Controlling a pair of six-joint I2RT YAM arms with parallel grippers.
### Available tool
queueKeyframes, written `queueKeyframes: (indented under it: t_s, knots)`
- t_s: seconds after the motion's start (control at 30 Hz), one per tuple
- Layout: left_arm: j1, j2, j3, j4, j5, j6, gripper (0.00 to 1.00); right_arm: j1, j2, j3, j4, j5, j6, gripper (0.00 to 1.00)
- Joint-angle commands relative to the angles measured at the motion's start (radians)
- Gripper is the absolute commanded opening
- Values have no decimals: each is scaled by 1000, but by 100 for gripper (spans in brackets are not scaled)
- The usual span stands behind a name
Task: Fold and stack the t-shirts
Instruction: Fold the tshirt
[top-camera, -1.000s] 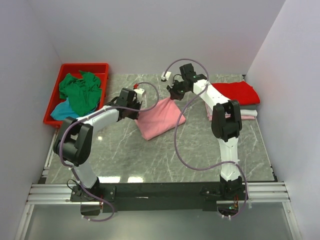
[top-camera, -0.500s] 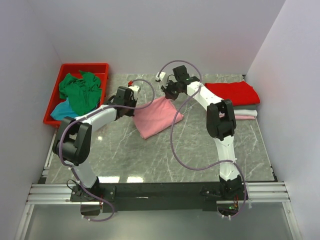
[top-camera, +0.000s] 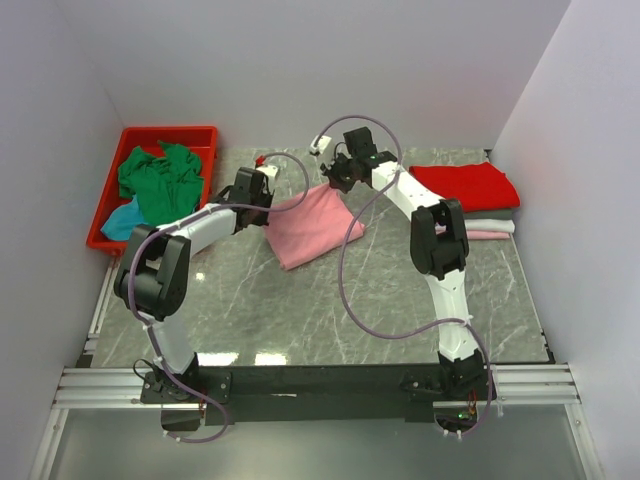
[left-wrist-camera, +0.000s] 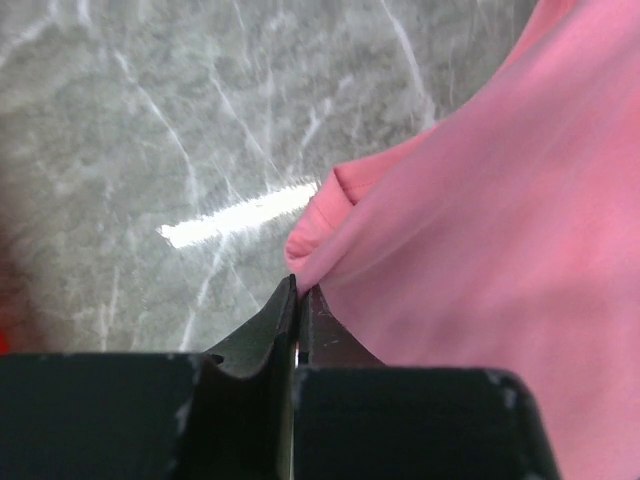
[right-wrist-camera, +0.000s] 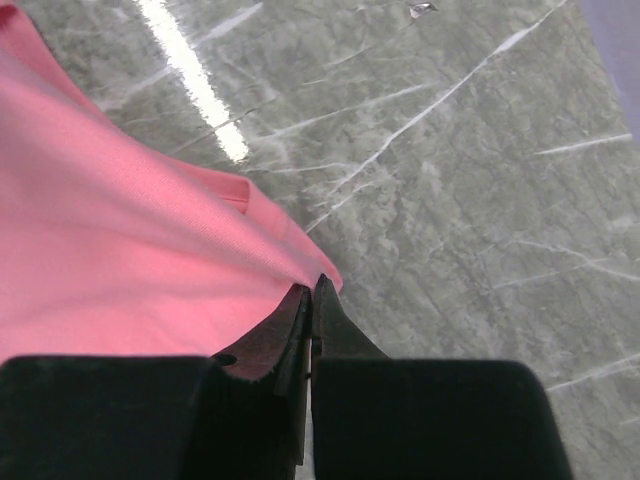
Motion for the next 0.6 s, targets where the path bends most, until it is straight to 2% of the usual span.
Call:
queueKeyframes:
  t_s: [0.0,0.23,0.57]
  knots:
    - [10,12,59,49,-52,13,0,10,27,56,62,39,20,0]
    - [10,-14,53,88,-92,15,1,23,41,53,115,86,31,0]
    - [27,78,119,56,-103,24,0,33,75,71,188,172,62,0]
